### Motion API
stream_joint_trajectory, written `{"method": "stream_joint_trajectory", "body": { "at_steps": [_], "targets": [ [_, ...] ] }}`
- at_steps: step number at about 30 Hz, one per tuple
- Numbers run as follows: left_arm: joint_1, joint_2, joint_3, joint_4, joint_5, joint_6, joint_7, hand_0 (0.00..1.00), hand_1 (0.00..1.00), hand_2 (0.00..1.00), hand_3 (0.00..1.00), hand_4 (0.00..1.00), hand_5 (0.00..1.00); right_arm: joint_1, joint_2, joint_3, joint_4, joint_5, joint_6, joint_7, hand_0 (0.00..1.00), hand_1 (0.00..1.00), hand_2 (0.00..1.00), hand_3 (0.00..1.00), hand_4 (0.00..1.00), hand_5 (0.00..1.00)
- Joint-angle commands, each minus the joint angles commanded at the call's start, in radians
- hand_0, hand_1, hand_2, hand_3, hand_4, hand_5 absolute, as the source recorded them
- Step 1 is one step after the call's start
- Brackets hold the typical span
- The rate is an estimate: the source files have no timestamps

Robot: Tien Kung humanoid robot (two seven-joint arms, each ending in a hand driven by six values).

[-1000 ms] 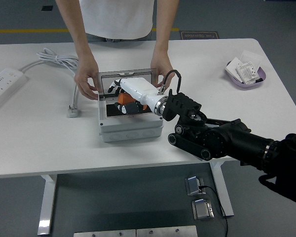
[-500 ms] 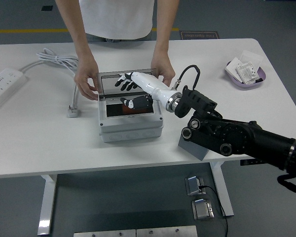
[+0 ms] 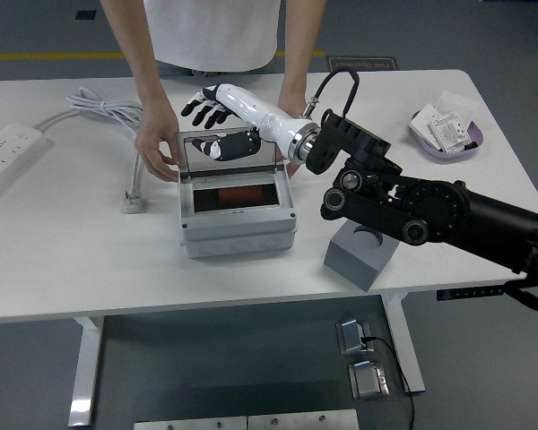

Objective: Fetch the battery,place it into the box,close the lid of the box

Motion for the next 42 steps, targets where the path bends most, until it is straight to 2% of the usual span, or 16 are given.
{"method": "stream_joint_trajectory", "body": {
  "at_steps": [5,10,11,16,17,23,28,34,42],
  "targets": [
    [-0.008,0.000,-0.024,0.001,0.033,-0.001,0.010,0.699,0.732,0.711,0.683,0.606,0.421,0.044,0.026,-0.026,-0.120,0.059,0.022,0.020,0.650,0.585,0.648,0.672,0.684,0.090],
    [-0.015,-0.009,-0.039,0.001,0.063,-0.002,0.017,0.699,0.732,0.711,0.683,0.606,0.421,0.067,0.035,-0.044,-0.227,0.098,0.035,0.037,0.650,0.585,0.648,0.672,0.684,0.090],
    [-0.016,-0.011,-0.039,0.000,0.066,-0.003,0.017,0.699,0.732,0.711,0.682,0.606,0.423,0.067,0.035,-0.047,-0.242,0.103,0.035,0.040,0.699,0.619,0.663,0.675,0.711,0.146],
    [-0.021,-0.022,-0.031,-0.003,0.072,-0.003,0.016,0.699,0.732,0.711,0.682,0.606,0.423,0.049,0.038,-0.065,-0.276,0.121,0.028,0.054,0.699,0.619,0.663,0.675,0.711,0.146],
    [-0.021,-0.023,-0.028,-0.003,0.070,-0.002,0.015,0.700,0.732,0.711,0.679,0.604,0.425,0.043,0.038,-0.068,-0.275,0.121,0.026,0.056,0.737,0.636,0.670,0.690,0.762,0.234],
    [-0.023,-0.021,-0.019,-0.003,0.061,-0.001,0.009,0.700,0.733,0.710,0.679,0.601,0.423,0.013,0.039,-0.086,-0.251,0.115,0.014,0.063,0.741,0.636,0.672,0.685,0.750,0.217],
    [-0.025,-0.017,-0.013,-0.003,0.051,-0.001,0.005,0.700,0.733,0.710,0.679,0.601,0.423,0.000,0.020,-0.088,-0.217,0.102,0.011,0.060,0.741,0.636,0.672,0.685,0.750,0.217],
    [-0.025,-0.014,0.006,-0.004,0.027,0.000,-0.003,0.700,0.733,0.711,0.676,0.601,0.426,-0.015,-0.022,-0.088,-0.145,0.077,0.012,0.046,0.742,0.636,0.672,0.682,0.738,0.212],
    [-0.019,-0.006,0.025,-0.004,-0.007,0.001,-0.011,0.701,0.734,0.712,0.674,0.597,0.432,-0.058,-0.103,-0.110,-0.001,0.053,0.006,0.028,0.738,0.641,0.677,0.681,0.750,0.227]
  ]
}}
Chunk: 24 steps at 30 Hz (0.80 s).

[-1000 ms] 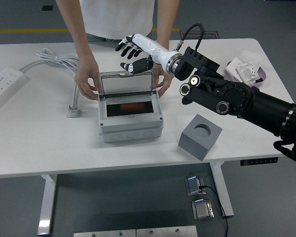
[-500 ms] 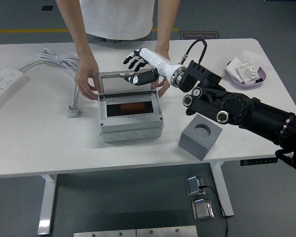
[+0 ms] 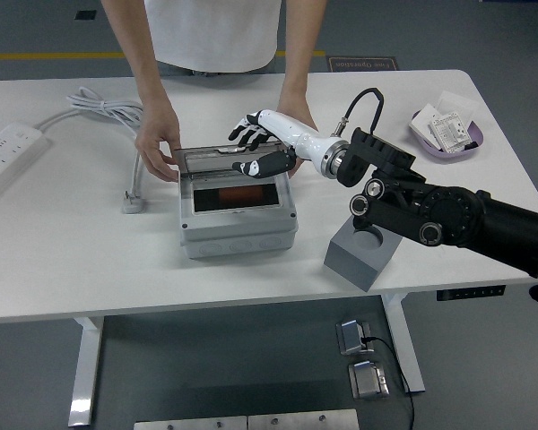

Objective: Fetch the battery,place it into the box,close the lid of the box

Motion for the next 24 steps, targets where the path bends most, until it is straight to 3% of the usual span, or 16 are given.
{"method": "stream_joint_trajectory", "body": {
  "at_steps": [5,12,19,24],
  "targets": [
    [0.009,0.006,0.026,0.000,-0.038,0.002,-0.011,0.701,0.734,0.712,0.674,0.595,0.434,-0.028,-0.058,0.000,0.102,-0.037,0.003,-0.034,0.728,0.637,0.675,0.686,0.763,0.250],
    [0.016,0.008,0.041,-0.001,-0.062,0.005,-0.020,0.702,0.734,0.712,0.673,0.594,0.436,-0.057,-0.105,0.010,0.223,-0.071,0.008,-0.072,0.717,0.635,0.674,0.692,0.771,0.267],
    [0.016,0.005,0.023,-0.002,-0.046,0.005,-0.020,0.702,0.735,0.712,0.673,0.593,0.436,-0.094,-0.125,0.049,0.229,-0.088,0.014,-0.081,0.720,0.640,0.676,0.699,0.778,0.285],
    [0.019,0.001,0.023,-0.001,-0.050,0.004,-0.020,0.702,0.735,0.713,0.673,0.592,0.442,-0.172,-0.190,0.163,0.237,-0.169,0.070,-0.143,0.721,0.637,0.668,0.701,0.778,0.282]
  ]
}}
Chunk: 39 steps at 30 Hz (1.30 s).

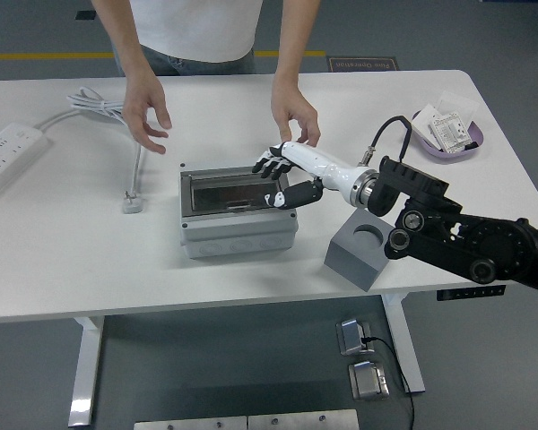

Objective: Fetch the battery,place it into the box,close the lid of the box

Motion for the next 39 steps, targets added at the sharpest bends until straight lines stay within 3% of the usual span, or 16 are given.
{"method": "stream_joint_trajectory", "body": {
  "at_steps": [6,10,11,12,16,17,22,23,24,29,30,34,35,39],
  "targets": [
    [0.015,-0.006,0.011,0.007,-0.022,0.001,0.004,0.702,0.735,0.713,0.672,0.592,0.444,-0.136,-0.094,0.197,0.098,-0.135,0.106,-0.116,0.719,0.628,0.664,0.704,0.788,0.293],
    [0.026,-0.011,-0.001,0.012,-0.021,0.002,0.007,0.702,0.735,0.713,0.672,0.592,0.444,-0.262,-0.125,0.359,0.188,-0.228,0.155,-0.169,0.719,0.628,0.664,0.704,0.788,0.293],
    [0.028,-0.013,0.000,0.012,-0.023,0.002,0.006,0.701,0.734,0.712,0.672,0.590,0.445,-0.287,-0.124,0.389,0.203,-0.244,0.155,-0.165,0.706,0.617,0.660,0.696,0.914,0.458],
    [0.029,-0.015,0.002,0.013,-0.027,0.002,0.005,0.701,0.734,0.712,0.672,0.590,0.445,-0.327,-0.120,0.437,0.227,-0.265,0.150,-0.154,0.706,0.617,0.660,0.696,0.914,0.458],
    [0.034,-0.027,0.016,0.013,-0.048,0.003,-0.001,0.701,0.734,0.712,0.672,0.590,0.445,-0.461,-0.065,0.587,0.257,-0.244,0.074,-0.061,0.706,0.617,0.660,0.696,0.914,0.458],
    [0.034,-0.030,0.017,0.013,-0.050,0.004,-0.002,0.701,0.734,0.712,0.672,0.590,0.445,-0.491,-0.050,0.623,0.251,-0.227,0.055,-0.037,0.708,0.627,0.659,0.707,0.942,0.497],
    [0.036,-0.041,0.000,0.011,-0.033,0.004,-0.003,0.701,0.734,0.712,0.672,0.590,0.445,-0.643,0.042,0.809,0.168,-0.077,-0.061,0.135,0.708,0.627,0.659,0.707,0.942,0.497],
    [0.036,-0.042,-0.002,0.012,-0.032,0.004,-0.004,0.701,0.734,0.711,0.672,0.590,0.444,-0.677,0.064,0.849,0.148,-0.029,-0.085,0.183,0.711,0.623,0.648,0.685,0.978,0.616],
    [0.037,-0.042,-0.003,0.012,-0.030,0.005,-0.004,0.701,0.734,0.711,0.672,0.590,0.444,-0.701,0.079,0.876,0.135,0.007,-0.099,0.219,0.711,0.623,0.648,0.685,0.978,0.616],
    [0.038,-0.042,-0.002,0.013,-0.033,0.006,-0.006,0.701,0.734,0.711,0.672,0.590,0.444,-0.801,0.127,0.979,0.100,0.193,-0.038,0.399,0.711,0.623,0.648,0.685,0.978,0.616],
    [0.038,-0.042,-0.003,0.014,-0.033,0.006,-0.007,0.703,0.734,0.712,0.673,0.591,0.446,-0.811,0.130,0.988,0.098,0.232,-0.017,0.431,0.763,0.714,0.744,0.714,0.973,0.902],
    [0.033,-0.040,-0.009,0.014,-0.030,0.006,-0.008,0.703,0.734,0.712,0.673,0.591,0.446,-0.819,0.129,1.009,0.090,0.400,0.054,0.533,0.763,0.714,0.744,0.714,0.973,0.902],
    [0.032,-0.039,-0.010,0.014,-0.030,0.006,-0.008,0.705,0.733,0.713,0.674,0.592,0.447,-0.819,0.127,1.013,0.089,0.428,0.060,0.545,0.925,0.862,0.873,0.879,0.998,0.998],
    [0.029,-0.037,-0.006,0.014,-0.034,0.006,-0.009,0.705,0.733,0.713,0.674,0.592,0.447,-0.819,0.117,1.027,0.087,0.544,0.075,0.559,0.925,0.862,0.873,0.879,0.998,0.998]
  ]
}}
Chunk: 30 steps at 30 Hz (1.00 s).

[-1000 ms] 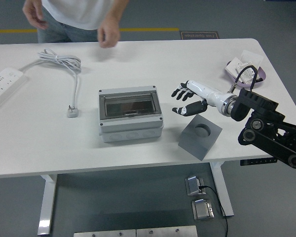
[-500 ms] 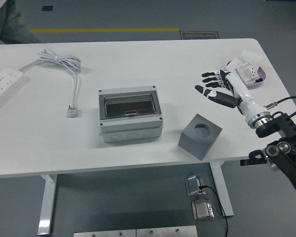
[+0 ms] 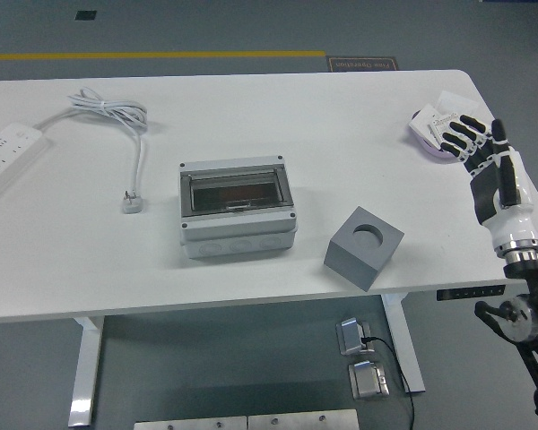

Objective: Fetch the battery,place it into the box,close the lid of the box

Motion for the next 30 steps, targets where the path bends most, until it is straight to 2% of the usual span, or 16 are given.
{"method": "stream_joint_trajectory", "body": {
  "at_steps": [2,3,12,18,30],
  "targets": [
    [-0.001,0.002,0.009,0.000,-0.008,0.000,0.000,0.705,0.733,0.713,0.674,0.592,0.447,0.001,-0.004,0.002,-0.001,0.045,0.001,-0.003,0.925,0.862,0.873,0.879,0.998,0.998],
    [-0.001,0.003,0.015,0.001,-0.014,0.000,-0.001,0.705,0.732,0.712,0.674,0.591,0.445,0.002,-0.006,0.001,-0.002,0.066,0.001,-0.005,0.995,0.904,0.913,0.932,0.998,0.998],
    [-0.003,0.016,0.025,0.003,-0.026,-0.001,0.000,0.705,0.733,0.712,0.675,0.592,0.444,0.016,-0.011,-0.016,-0.008,0.104,-0.004,-0.019,0.998,0.917,0.918,0.942,0.998,0.998],
    [0.000,0.023,-0.066,0.003,0.059,-0.004,0.018,0.709,0.735,0.712,0.678,0.594,0.445,0.022,-0.016,-0.024,-0.007,0.094,-0.007,-0.025,0.998,0.922,0.921,0.945,0.998,0.998],
    [0.018,0.035,-0.190,0.003,0.169,0.000,0.032,0.718,0.738,0.722,0.686,0.604,0.454,0.037,-0.021,-0.036,0.017,0.062,-0.012,-0.038,0.998,0.926,0.921,0.945,0.998,0.998]
  ]
}}
